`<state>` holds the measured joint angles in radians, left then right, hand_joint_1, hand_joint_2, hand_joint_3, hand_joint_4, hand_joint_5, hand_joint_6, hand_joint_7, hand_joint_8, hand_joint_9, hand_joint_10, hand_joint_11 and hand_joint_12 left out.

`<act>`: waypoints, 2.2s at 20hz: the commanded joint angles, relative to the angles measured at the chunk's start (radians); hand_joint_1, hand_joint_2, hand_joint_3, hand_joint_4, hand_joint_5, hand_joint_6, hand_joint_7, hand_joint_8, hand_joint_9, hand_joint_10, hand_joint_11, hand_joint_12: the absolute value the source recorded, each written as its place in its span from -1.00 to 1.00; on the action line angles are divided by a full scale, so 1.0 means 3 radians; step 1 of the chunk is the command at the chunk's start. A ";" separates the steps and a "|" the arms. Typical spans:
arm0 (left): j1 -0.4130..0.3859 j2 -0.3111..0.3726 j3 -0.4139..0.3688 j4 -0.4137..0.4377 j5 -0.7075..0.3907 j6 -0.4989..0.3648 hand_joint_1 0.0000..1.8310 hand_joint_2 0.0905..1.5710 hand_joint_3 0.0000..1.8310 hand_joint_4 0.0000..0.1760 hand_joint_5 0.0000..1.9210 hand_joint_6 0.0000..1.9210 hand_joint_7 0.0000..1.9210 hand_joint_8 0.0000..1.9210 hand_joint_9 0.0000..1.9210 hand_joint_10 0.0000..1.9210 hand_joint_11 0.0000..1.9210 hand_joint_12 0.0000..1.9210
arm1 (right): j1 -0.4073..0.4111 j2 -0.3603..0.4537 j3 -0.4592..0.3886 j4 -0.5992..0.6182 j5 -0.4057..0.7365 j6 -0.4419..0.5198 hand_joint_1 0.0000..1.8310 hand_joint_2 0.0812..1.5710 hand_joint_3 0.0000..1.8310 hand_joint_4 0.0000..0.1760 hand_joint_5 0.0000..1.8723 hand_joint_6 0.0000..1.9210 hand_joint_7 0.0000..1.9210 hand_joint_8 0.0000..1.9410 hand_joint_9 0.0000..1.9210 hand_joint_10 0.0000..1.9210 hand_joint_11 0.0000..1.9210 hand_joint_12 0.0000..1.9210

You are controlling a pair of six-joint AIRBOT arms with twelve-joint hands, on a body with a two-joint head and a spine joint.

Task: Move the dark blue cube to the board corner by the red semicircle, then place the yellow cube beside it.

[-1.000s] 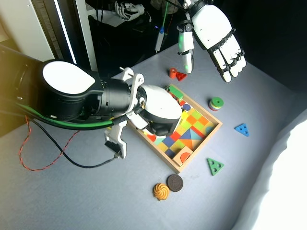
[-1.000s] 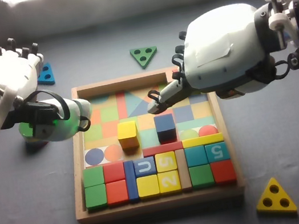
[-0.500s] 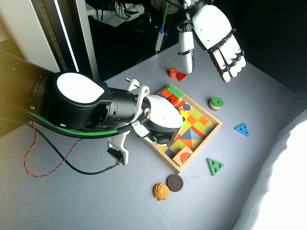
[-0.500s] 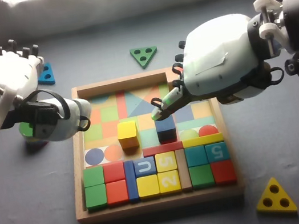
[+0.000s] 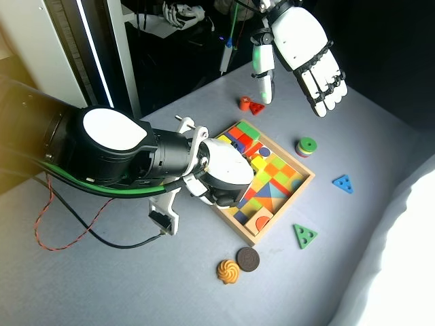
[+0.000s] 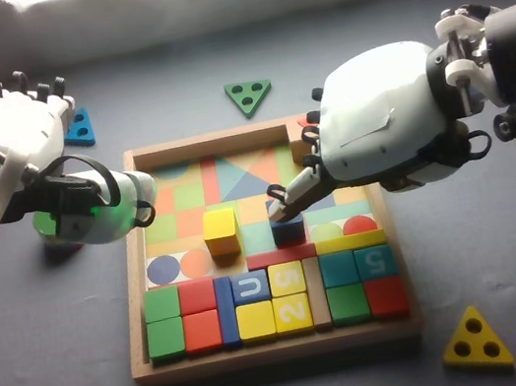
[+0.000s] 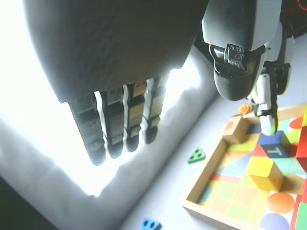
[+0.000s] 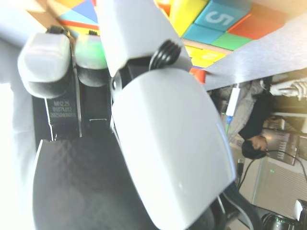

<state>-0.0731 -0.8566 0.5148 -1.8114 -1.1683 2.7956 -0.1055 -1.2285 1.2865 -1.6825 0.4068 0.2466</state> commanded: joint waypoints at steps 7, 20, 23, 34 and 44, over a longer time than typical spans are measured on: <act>-0.0038 0.0030 -0.0003 0.0300 -0.0067 -0.0002 -1.00 0.59 -1.00 -1.00 -0.95 -1.00 -0.97 -1.00 -0.99 -1.00 -1.00 -1.00 | -0.0013 0.0021 0.0021 0.0082 0.0012 -0.0029 0.94 0.43 -1.00 -1.00 -0.61 -1.00 0.10 1.00 0.22 1.00 0.32 1.00; -0.0050 0.0030 -0.0005 0.0272 -0.0071 -0.0002 -0.98 0.59 -1.00 -1.00 -0.93 -1.00 -0.97 -1.00 -0.99 -1.00 -1.00 -1.00 | -0.0055 0.0023 0.0132 0.0084 -0.0023 -0.0108 0.89 0.44 -1.00 -1.00 -0.61 -1.00 0.10 1.00 0.21 1.00 0.33 1.00; -0.0052 0.0030 -0.0005 0.0269 -0.0071 -0.0002 -0.96 0.58 -1.00 -1.00 -0.90 -0.99 -0.94 -1.00 -0.96 -0.99 -1.00 -1.00 | -0.0056 0.0025 0.0168 0.0085 -0.0022 -0.0121 0.91 0.42 -1.00 -1.00 -0.60 -1.00 0.08 1.00 0.20 1.00 0.33 1.00; -0.0056 0.0027 -0.0005 0.0262 -0.0075 -0.0002 -0.94 0.57 -1.00 -1.00 -0.89 -0.99 -0.93 -1.00 -0.96 -1.00 -1.00 -1.00 | -0.0071 0.0089 0.0320 0.0080 -0.0014 -0.0192 0.91 0.44 -1.00 -1.00 -0.58 -1.00 0.09 1.00 0.20 1.00 0.32 1.00; -0.0056 0.0027 -0.0005 0.0263 -0.0075 -0.0002 -0.92 0.56 -1.00 -1.00 -0.87 -0.99 -0.92 -0.99 -0.95 -0.99 -0.99 -1.00 | -0.0088 0.0154 0.0420 0.0079 -0.0011 -0.0267 0.91 0.43 -1.00 -1.00 -0.59 -0.99 0.08 1.00 0.21 1.00 0.27 1.00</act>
<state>-0.0772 -0.8566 0.5148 -1.8187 -1.1687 2.7956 -0.1310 -1.1984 1.4086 -1.6699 0.4171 0.1810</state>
